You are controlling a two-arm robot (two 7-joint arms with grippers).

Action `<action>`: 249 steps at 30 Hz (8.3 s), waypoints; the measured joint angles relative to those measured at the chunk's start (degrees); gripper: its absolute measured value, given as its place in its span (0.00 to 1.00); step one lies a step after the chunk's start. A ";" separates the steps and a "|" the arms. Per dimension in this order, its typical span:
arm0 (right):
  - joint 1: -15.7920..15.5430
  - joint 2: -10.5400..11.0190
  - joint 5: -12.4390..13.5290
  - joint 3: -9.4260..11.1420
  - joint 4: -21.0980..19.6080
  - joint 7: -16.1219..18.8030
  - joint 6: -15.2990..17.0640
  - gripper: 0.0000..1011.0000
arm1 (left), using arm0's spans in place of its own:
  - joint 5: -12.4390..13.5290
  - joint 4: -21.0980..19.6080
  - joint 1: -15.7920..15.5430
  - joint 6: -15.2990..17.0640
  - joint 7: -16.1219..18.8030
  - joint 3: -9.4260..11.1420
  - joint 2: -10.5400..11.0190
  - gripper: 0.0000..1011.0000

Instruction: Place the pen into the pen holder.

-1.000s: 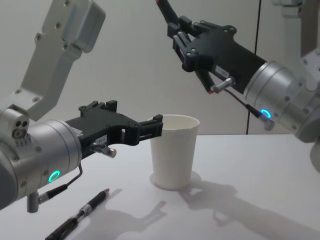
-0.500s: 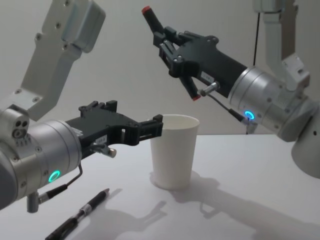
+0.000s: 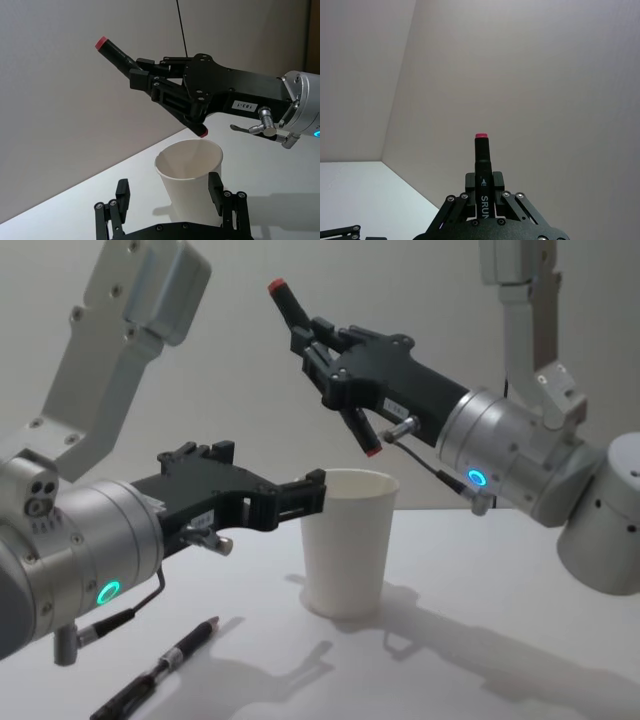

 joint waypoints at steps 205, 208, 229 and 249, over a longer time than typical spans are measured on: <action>-41.30 19.23 -6.34 2.56 -60.63 -45.84 32.87 0.99 | -11.06 -9.16 -1.42 50.77 6.37 -7.08 -0.23 0.99; -41.30 19.23 -6.34 2.56 -60.63 -45.84 32.87 0.99 | -12.18 -9.40 -1.06 51.48 4.79 -7.68 0.40 0.99; -41.30 19.23 -6.34 2.56 -60.63 -45.84 32.86 0.99 | -9.43 -10.12 0.52 52.44 -3.76 -7.76 3.75 0.99; -41.30 19.23 -6.34 2.56 -60.63 -45.84 32.87 0.99 | -5.73 -9.30 1.29 51.08 -5.56 -7.58 4.61 0.65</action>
